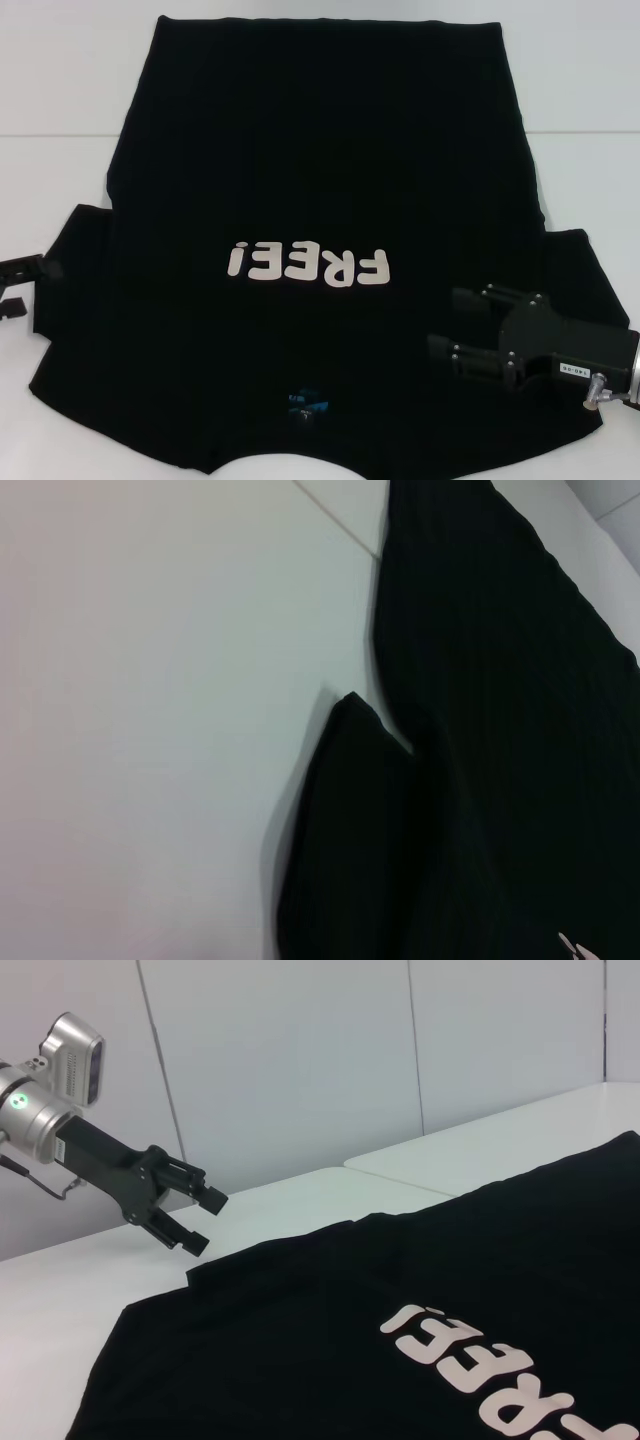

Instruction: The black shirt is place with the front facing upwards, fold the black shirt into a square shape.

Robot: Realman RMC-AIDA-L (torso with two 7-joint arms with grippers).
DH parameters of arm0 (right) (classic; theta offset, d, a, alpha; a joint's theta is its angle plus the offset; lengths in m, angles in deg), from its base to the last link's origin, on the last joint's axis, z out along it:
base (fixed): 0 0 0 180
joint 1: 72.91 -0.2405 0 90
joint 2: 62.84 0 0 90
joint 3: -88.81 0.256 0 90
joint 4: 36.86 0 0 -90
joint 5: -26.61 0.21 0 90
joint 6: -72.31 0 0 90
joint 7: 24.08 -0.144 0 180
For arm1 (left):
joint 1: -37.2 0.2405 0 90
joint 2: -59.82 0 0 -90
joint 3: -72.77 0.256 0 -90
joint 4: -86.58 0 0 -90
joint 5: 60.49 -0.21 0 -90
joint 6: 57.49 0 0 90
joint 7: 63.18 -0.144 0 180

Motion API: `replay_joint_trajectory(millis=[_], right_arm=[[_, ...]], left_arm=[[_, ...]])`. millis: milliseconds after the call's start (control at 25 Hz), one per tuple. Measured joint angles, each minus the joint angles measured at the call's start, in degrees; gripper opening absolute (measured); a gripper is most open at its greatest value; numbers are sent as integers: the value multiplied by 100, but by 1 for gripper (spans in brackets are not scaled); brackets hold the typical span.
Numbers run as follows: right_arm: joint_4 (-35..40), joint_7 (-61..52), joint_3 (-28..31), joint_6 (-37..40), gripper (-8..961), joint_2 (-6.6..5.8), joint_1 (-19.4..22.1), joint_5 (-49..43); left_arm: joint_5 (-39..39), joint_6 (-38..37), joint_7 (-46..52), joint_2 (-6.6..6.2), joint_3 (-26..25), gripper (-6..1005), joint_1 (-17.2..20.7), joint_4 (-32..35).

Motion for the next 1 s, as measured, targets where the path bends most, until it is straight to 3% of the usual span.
replay_joint_trajectory(millis=[280, 1000], right_arm=[[0, 0, -1, 0, 791, 0, -8, 0], [0, 0, -3, 0, 791, 0, -9, 0]], left_arm=[[-447, -53, 311, -51, -25, 886, -47, 25], [-408, 89, 329, -15, -17, 851, -145, -289]])
